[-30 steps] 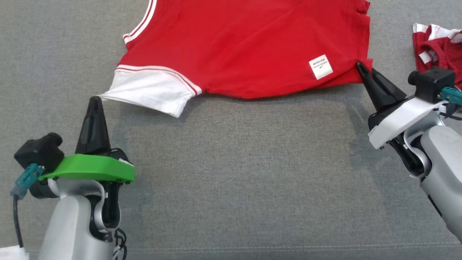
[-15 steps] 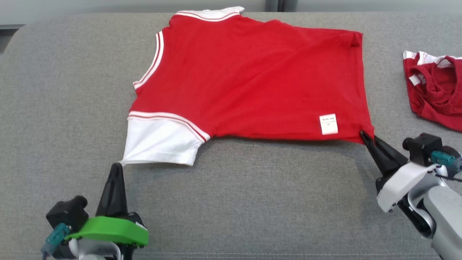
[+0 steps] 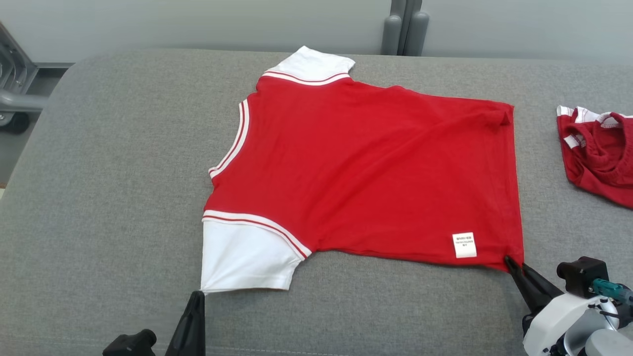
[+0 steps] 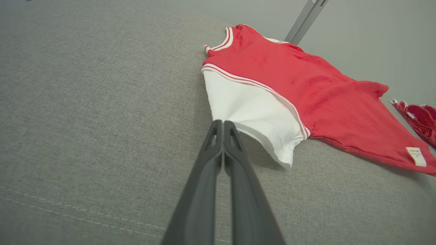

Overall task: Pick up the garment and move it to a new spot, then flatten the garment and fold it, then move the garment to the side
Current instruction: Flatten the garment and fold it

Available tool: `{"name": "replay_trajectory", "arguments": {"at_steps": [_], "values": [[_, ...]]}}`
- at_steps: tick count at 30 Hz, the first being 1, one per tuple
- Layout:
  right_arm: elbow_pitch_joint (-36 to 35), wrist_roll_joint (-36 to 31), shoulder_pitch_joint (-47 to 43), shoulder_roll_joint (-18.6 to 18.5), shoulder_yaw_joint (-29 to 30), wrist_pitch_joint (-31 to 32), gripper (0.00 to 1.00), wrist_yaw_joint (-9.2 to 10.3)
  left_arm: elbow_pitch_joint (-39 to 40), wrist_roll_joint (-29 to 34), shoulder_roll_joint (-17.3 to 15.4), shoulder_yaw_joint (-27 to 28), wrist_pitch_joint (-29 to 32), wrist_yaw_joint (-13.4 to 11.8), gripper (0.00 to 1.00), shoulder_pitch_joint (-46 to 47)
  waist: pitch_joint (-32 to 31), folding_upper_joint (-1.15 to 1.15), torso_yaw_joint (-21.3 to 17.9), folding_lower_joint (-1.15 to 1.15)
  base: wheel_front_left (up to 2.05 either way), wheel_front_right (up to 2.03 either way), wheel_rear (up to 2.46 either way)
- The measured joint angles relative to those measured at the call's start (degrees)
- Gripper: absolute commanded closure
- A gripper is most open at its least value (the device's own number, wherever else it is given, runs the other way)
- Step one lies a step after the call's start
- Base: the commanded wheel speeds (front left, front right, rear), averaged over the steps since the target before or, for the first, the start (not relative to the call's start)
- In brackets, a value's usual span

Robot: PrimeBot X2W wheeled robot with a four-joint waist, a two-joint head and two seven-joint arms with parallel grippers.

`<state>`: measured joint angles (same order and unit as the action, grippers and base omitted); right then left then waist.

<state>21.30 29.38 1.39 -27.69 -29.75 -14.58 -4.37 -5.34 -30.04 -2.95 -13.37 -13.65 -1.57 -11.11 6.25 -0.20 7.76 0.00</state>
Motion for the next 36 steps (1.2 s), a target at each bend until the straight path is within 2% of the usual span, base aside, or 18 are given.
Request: {"name": "replay_trajectory", "arguments": {"at_steps": [5,12,23,24,25,26,27,28,29,30,31,32,36], "values": [[0.7,0.4,-1.1,0.6,1.0,0.0,1.0,-0.07,0.2,0.1,0.0,-1.4,0.0,0.1,1.0,-0.5,-0.5,0.0,0.0,0.0,0.0,0.0,0.0],[0.5,0.3,-2.5,0.4,3.6,0.0,1.0,-0.07,2.2,0.4,-0.3,-0.2,0.0,0.0,1.0,-0.8,-0.4,0.0,0.0,0.0,0.0,0.0,0.0],[0.2,-0.9,-2.7,1.4,3.8,0.0,1.0,-0.36,2.2,0.8,-1.6,-1.5,1.1,-0.2,1.0,-4.7,0.6,0.0,-1.5,0.0,0.0,0.0,0.0],[0.1,-1.2,-2.8,1.7,4.0,0.0,0.98,-0.36,2.1,0.9,-1.6,-1.6,1.1,-0.2,1.0,-4.6,0.7,0.0,-1.6,0.0,0.0,0.0,0.0],[0.0,-1.4,-2.9,2.0,4.0,0.0,0.8,-0.36,2.0,1.1,-1.6,-1.6,1.1,-0.2,1.0,-4.6,0.7,0.0,-1.7,0.0,0.0,0.0,0.0],[-0.3,-2.2,-2.9,2.5,3.9,0.0,0.43,-0.46,2.0,1.6,-1.7,-1.6,1.1,-0.2,1.0,-4.6,0.8,0.0,-2.0,0.0,0.0,0.0,0.0],[-0.3,-2.4,-2.9,2.6,3.9,0.0,0.22,-0.66,2.0,1.7,-1.7,-1.6,1.1,-0.2,1.0,-4.5,0.9,0.0,-2.3,0.0,0.0,0.0,0.0],[-0.4,-2.7,-2.9,2.6,3.9,0.0,0.05,-0.66,2.2,1.7,-1.7,-1.6,1.2,-0.2,1.0,-4.4,0.9,0.0,-2.6,0.0,0.0,0.0,0.0],[-0.4,-2.8,-2.9,2.6,3.9,0.0,0.0,-0.66,2.4,1.7,-1.7,-1.5,1.3,-0.2,0.71,-4.3,1.0,0.0,-2.9,0.0,0.0,0.0,0.0],[-0.4,-2.9,-2.9,2.7,4.0,0.0,0.0,-0.66,2.6,1.7,-1.7,-1.5,1.3,-0.2,0.55,-4.2,1.1,0.0,-3.2,0.0,0.0,0.0,0.0],[-0.3,-3.1,-3.0,2.7,4.0,0.0,0.0,-0.66,2.9,1.7,-1.7,-1.3,1.3,-0.2,0.08,-4.1,1.1,0.0,-3.5,0.0,0.0,0.0,0.0],[-0.2,-3.3,-3.1,2.7,4.0,0.0,0.0,-0.67,3.2,1.8,-1.9,-0.9,1.2,-0.2,0.0,-4.1,1.2,0.0,-3.9,0.0,0.0,0.0,0.0],[0.1,-4.3,-3.5,3.1,4.4,0.0,0.0,-0.67,5.0,2.0,-2.5,0.7,1.0,-0.5,0.0,-3.0,1.6,0.0,-5.4,0.0,0.0,0.0,0.0]]}}
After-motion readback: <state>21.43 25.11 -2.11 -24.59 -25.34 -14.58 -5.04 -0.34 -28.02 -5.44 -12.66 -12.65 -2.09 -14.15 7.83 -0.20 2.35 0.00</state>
